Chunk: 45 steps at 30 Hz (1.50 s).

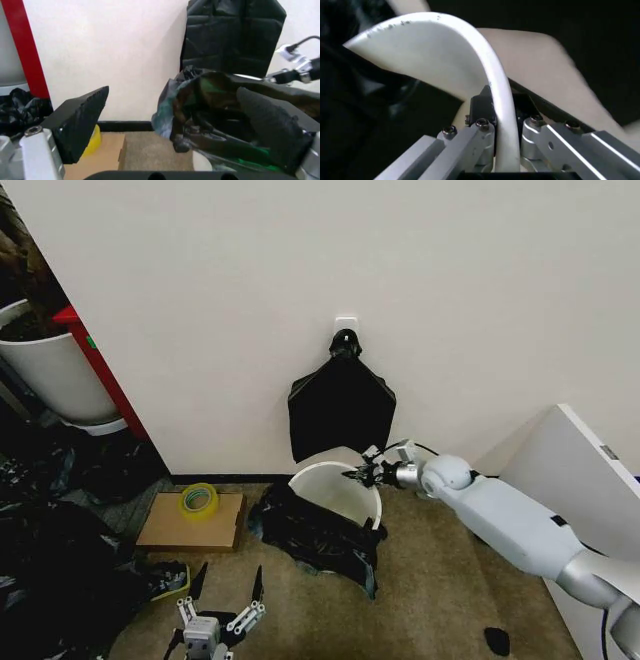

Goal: Place the garbage bag over the trash bin.

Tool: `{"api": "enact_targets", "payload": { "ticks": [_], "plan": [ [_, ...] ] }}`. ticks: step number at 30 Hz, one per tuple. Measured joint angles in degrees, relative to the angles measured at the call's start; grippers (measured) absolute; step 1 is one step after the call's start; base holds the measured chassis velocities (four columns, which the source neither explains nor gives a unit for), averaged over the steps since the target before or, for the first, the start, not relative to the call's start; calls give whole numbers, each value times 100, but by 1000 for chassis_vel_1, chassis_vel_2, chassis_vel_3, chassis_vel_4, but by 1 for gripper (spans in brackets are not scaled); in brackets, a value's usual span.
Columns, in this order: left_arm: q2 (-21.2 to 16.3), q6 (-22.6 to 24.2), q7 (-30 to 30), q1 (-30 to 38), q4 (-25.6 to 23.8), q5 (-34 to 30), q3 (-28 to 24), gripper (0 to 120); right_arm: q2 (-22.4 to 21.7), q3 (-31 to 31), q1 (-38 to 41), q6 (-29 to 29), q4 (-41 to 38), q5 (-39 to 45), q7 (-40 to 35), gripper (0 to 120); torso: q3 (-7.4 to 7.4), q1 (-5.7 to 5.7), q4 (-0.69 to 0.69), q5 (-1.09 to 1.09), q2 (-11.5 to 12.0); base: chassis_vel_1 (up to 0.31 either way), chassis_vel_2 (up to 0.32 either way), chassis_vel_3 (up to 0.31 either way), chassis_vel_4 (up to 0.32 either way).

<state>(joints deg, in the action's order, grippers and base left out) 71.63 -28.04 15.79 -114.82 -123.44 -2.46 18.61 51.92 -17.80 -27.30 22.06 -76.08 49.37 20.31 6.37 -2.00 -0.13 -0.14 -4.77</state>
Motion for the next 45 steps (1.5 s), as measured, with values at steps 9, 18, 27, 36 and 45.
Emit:
{"api": "enact_targets", "payload": {
  "ticks": [9,18,27,36,45],
  "plan": [
    [-94,147,-38,197,-67,-159,-2,100,-381,1440,-1442,400,-1264,500,-1175,2,-1,0,0,0,-1,0,0,0,0],
    [-176,287,-33,324,-146,-220,-32,100,87,2742,-3163,539,-2457,676,-2639,2,-1,0,0,-1,-1,0,0,0,0],
    [-207,307,-26,304,-219,-234,-73,100,942,3007,-3743,302,-3087,798,-3893,2,-1,0,0,-1,-1,0,0,0,0],
    [-231,297,-23,205,-287,-327,-16,100,1418,2885,-4199,-113,-3294,378,-4325,2,0,0,-1,-1,-1,0,0,0,0],
    [-207,306,-56,163,-331,-437,-31,100,1632,2752,-4258,-278,-3053,0,-4309,2,0,0,0,-1,-1,0,0,0,0]
  ]
}}
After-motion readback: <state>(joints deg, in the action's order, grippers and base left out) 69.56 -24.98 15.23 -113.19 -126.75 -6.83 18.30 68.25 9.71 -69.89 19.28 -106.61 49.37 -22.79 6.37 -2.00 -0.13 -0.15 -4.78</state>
